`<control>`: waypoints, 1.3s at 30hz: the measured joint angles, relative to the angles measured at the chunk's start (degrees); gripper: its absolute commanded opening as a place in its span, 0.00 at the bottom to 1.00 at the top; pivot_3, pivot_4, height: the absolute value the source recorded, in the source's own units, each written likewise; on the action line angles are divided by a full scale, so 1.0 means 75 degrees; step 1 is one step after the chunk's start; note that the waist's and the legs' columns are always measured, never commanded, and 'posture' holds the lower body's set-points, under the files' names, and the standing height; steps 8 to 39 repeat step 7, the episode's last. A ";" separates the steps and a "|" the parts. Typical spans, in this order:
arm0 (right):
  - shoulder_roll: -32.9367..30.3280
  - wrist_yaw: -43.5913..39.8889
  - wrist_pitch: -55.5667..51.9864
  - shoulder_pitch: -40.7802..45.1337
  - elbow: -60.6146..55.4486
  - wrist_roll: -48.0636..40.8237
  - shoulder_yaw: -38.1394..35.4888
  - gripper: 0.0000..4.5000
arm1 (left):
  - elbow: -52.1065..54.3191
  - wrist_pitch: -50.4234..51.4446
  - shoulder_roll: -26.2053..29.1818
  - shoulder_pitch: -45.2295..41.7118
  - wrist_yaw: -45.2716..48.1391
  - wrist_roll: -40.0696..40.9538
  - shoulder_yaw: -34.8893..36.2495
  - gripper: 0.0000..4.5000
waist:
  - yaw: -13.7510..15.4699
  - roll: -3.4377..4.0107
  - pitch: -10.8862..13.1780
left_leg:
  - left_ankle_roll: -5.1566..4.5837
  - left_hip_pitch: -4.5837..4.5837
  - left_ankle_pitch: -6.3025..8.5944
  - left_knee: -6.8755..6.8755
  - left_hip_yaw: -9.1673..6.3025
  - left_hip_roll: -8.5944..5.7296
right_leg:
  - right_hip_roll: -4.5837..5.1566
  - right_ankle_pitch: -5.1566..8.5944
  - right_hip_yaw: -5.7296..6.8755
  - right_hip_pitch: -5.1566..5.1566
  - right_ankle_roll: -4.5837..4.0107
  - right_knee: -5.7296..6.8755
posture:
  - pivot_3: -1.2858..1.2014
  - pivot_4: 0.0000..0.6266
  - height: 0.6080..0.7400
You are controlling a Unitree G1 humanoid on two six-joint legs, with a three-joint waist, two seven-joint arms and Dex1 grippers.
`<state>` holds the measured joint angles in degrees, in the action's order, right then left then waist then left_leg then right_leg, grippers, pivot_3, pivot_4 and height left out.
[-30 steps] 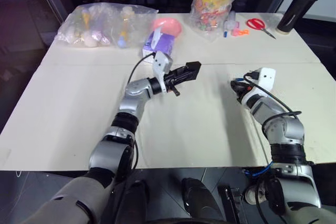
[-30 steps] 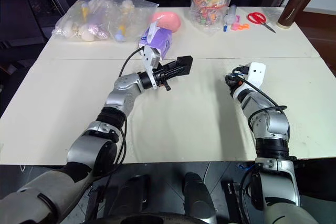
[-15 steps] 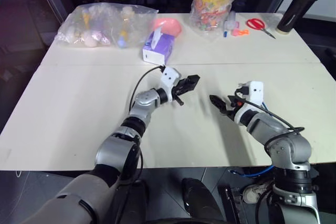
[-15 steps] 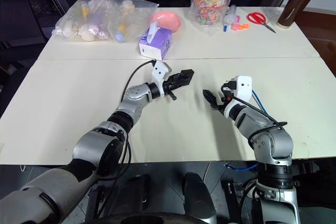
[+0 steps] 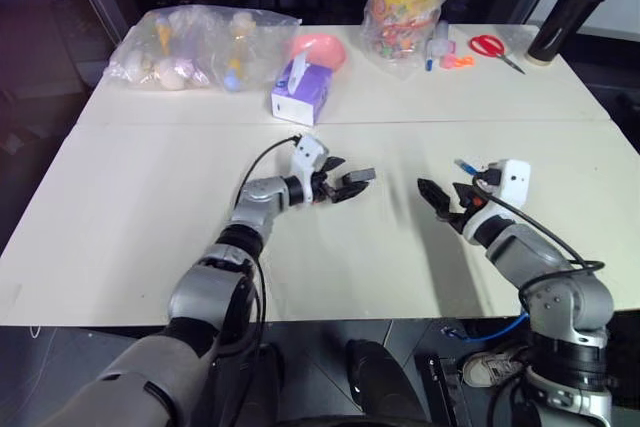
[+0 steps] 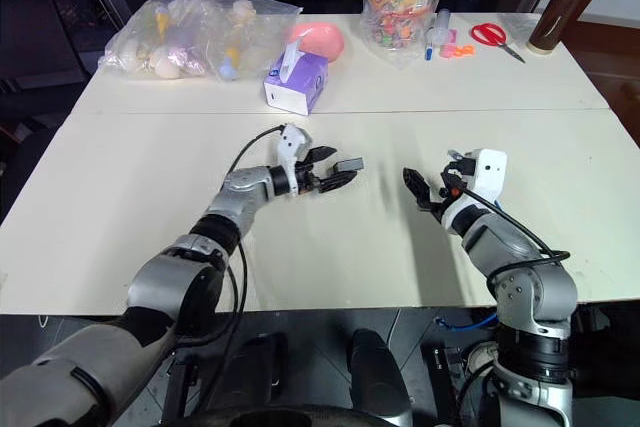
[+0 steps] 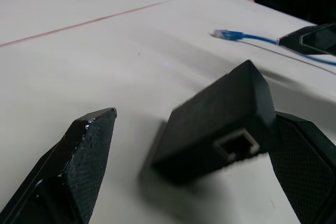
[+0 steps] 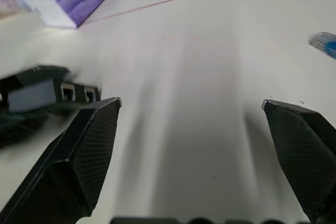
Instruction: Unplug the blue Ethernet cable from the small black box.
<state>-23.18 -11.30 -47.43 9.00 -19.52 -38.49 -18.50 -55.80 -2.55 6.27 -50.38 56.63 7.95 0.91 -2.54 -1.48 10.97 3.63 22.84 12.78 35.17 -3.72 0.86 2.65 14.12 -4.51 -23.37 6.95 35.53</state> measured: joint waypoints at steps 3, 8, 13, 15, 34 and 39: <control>-0.0168 -0.0434 0.0062 -0.0300 -0.0376 -0.0085 0.0004 1.00 | 0.1644 0.1075 0.0495 0.0651 0.0201 0.0267 -0.0015 1.00 | 0.0007 0.0001 0.0000 | 0.0000 -0.0003 0.0000 0.0002 0.0000 0.0001 | 0.0000 0.0000 0.0000 0.0002 0.0000 0.0004 | 0.52 0.24 0.99; -0.0832 -0.1071 0.0055 -0.0927 -0.0818 -0.0180 -0.0042 1.00 | 0.4321 0.2953 0.1593 0.1906 0.0361 0.0790 0.0039 1.00 | 0.0003 0.0004 -0.0002 | 0.0000 -0.0015 0.0000 0.0002 0.0001 0.0005 | 0.0001 0.0001 -0.0002 0.0007 -0.0002 0.0016 | 0.52 0.24 0.99; -0.0832 -0.1071 0.0055 -0.0927 -0.0818 -0.0180 -0.0042 1.00 | 0.4321 0.2953 0.1593 0.1906 0.0361 0.0790 0.0039 1.00 | 0.0003 0.0004 -0.0002 | 0.0000 -0.0015 0.0000 0.0002 0.0001 0.0005 | 0.0001 0.0001 -0.0002 0.0007 -0.0002 0.0016 | 0.52 0.24 0.99; -0.0832 -0.1071 0.0055 -0.0927 -0.0818 -0.0180 -0.0042 1.00 | 0.4321 0.2953 0.1593 0.1906 0.0361 0.0790 0.0039 1.00 | 0.0003 0.0004 -0.0002 | 0.0000 -0.0015 0.0000 0.0002 0.0001 0.0005 | 0.0001 0.0001 -0.0002 0.0007 -0.0002 0.0016 | 0.52 0.24 0.99; -0.0832 -0.1071 0.0055 -0.0927 -0.0818 -0.0180 -0.0042 1.00 | 0.4321 0.2953 0.1593 0.1906 0.0361 0.0790 0.0039 1.00 | 0.0003 0.0004 -0.0002 | 0.0000 -0.0015 0.0000 0.0002 0.0001 0.0005 | 0.0001 0.0001 -0.0002 0.0007 -0.0002 0.0016 | 0.52 0.24 0.99; -0.0832 -0.1071 0.0055 -0.0927 -0.0818 -0.0180 -0.0042 1.00 | 0.4321 0.2953 0.1593 0.1906 0.0361 0.0790 0.0039 1.00 | 0.0003 0.0004 -0.0002 | 0.0000 -0.0015 0.0000 0.0002 0.0001 0.0005 | 0.0001 0.0001 -0.0002 0.0007 -0.0002 0.0016 | 0.52 0.24 0.99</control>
